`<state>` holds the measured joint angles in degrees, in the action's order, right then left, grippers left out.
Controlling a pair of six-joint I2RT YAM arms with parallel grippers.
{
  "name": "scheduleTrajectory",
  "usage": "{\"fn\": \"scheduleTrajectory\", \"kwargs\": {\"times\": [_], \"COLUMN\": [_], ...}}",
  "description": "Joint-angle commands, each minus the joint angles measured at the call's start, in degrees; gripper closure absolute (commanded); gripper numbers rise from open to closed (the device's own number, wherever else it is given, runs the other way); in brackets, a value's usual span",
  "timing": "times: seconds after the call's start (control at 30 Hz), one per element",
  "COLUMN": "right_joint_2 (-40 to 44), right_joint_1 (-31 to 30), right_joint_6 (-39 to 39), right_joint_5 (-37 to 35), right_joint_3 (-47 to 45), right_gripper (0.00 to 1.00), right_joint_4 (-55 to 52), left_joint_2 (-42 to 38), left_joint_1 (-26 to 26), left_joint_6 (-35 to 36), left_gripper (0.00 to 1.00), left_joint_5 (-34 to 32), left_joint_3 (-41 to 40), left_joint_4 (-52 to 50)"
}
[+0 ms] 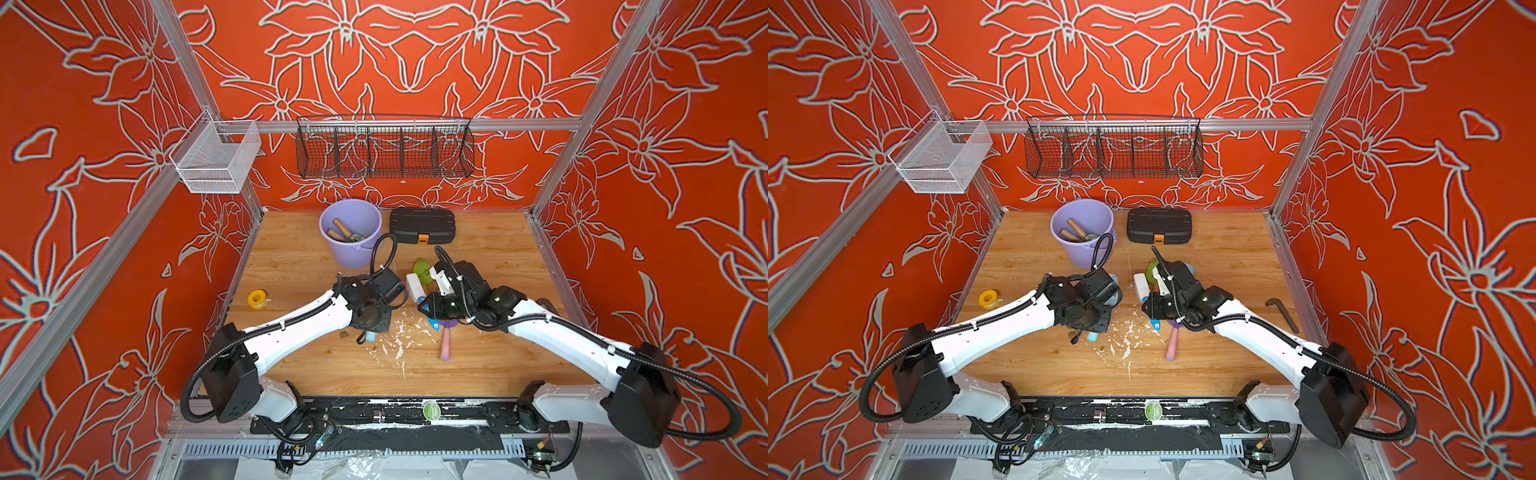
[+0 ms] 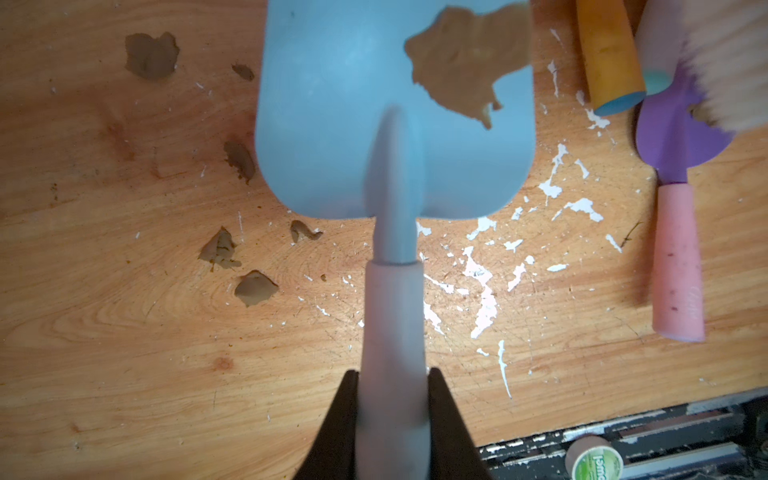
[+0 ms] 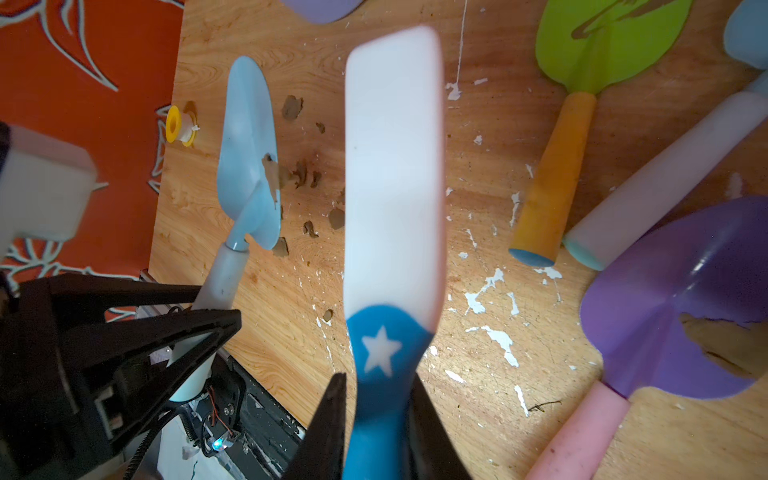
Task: Brush the soil off the hand trowel and place it into the bucket
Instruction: Brush off the soil from the hand trowel.
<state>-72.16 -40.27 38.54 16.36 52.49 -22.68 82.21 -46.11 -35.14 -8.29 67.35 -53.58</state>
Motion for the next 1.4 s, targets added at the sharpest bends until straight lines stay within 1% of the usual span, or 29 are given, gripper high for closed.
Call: {"fn": "scheduleTrajectory", "kwargs": {"times": [0.0, 0.13, 0.27, 0.5, 0.67, 0.73, 0.87, 1.03, 1.27, 1.37], "right_joint_2": [2.0, 1.8, 0.5, -3.6, -6.7, -7.6, -8.7, -11.4, -14.6, -14.6], "right_joint_1": [-1.1, -2.7, -5.6, -10.2, -11.7, -11.7, -11.6, -11.6, -11.1, -11.1], "right_joint_6": [-1.4, -2.8, -3.9, -4.0, -4.3, -4.1, -3.9, -5.2, -6.4, -6.8], "right_joint_5": [-2.5, -2.9, -3.0, -1.6, -0.3, -1.7, -6.6, -11.4, -14.9, -15.4], "right_joint_3": [0.8, 2.4, 3.8, 4.4, 5.3, 5.6, 5.9, 9.4, 12.9, 14.1], "right_gripper": [1.00, 1.00, 1.00, 1.00, 1.00, 1.00, 1.00, 1.00, 1.00, 1.00], "right_joint_4": [-0.1, -0.2, -0.2, 1.1, 0.8, -0.3, -2.8, -8.0, -10.6, -11.4], "left_joint_2": [-0.6, 2.4, 4.9, 4.6, 3.8, 3.8, 3.7, 3.4, 2.7, 2.5], "left_joint_1": [0.5, 1.0, 1.2, 1.9, 2.3, 2.3, 2.4, 2.7, 3.2, 3.6], "left_joint_6": [0.9, 3.0, 4.0, 3.1, 2.7, 2.9, 3.1, 3.2, 2.8, 2.7], "left_gripper": [1.00, 1.00, 1.00, 1.00, 1.00, 1.00, 1.00, 1.00, 1.00, 1.00], "left_joint_5": [0.2, 3.0, 6.3, 10.6, 12.1, 12.2, 12.0, 11.6, 11.7, 11.5], "left_joint_3": [-0.4, 2.0, 3.5, 1.4, 0.8, 0.8, 0.8, 0.6, -1.2, -1.6], "left_joint_4": [-1.4, -2.9, -3.6, -1.9, -0.9, -1.2, -1.9, -2.5, -2.4, -2.7]}}
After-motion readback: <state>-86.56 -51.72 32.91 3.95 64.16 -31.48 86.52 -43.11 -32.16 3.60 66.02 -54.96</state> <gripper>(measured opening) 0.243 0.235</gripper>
